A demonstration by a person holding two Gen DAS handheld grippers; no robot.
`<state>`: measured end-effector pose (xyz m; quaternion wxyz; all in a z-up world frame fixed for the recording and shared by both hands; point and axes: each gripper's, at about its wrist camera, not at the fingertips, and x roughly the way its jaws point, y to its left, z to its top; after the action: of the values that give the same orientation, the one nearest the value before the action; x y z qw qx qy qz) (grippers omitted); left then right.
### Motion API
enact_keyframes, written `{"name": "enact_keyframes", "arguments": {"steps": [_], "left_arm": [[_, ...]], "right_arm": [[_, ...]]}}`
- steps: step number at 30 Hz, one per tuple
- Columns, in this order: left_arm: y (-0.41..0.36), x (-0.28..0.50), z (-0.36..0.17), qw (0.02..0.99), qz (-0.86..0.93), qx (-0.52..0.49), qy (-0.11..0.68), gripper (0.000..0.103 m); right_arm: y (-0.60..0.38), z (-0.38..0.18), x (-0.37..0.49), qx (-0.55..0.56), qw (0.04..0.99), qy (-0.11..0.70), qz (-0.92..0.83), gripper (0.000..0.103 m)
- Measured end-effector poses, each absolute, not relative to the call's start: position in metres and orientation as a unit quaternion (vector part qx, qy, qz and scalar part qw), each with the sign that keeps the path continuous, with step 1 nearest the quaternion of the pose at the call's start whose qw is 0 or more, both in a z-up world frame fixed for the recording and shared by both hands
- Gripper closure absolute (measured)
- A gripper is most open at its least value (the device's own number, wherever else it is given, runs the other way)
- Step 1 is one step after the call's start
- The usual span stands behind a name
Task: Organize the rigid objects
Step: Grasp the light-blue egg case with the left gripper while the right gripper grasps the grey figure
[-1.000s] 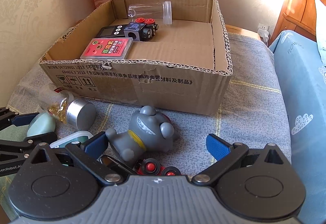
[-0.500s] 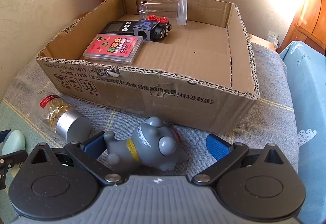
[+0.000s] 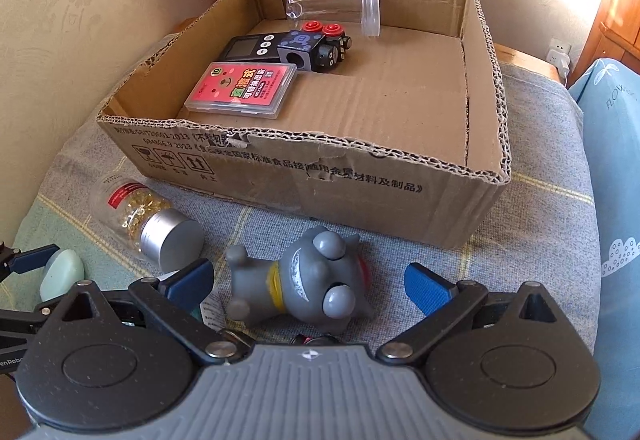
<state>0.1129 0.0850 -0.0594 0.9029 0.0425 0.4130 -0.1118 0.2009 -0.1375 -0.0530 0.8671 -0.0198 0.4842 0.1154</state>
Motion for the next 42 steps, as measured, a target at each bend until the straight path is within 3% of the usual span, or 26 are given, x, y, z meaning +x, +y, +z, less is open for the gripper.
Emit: {"name": "enact_keyframes", "arguments": {"steps": [16,35,42], "left_arm": [[0.081,0.113,-0.058,0.902,-0.112,0.045,0.413,0.036],[0.089,0.110,-0.058,0.895,-0.154,0.075,0.412,0.038],[0.093,0.110,-0.058,0.893,-0.166,0.065,0.413,0.051]], "right_arm": [[-0.134,-0.059,0.198,-0.083,0.858,0.473,0.182,0.025],[-0.131,-0.060,0.197,-0.088,0.860,0.471,0.174,0.026],[-0.129,-0.058,0.198,-0.090,0.862,0.468,0.174,0.026]]}}
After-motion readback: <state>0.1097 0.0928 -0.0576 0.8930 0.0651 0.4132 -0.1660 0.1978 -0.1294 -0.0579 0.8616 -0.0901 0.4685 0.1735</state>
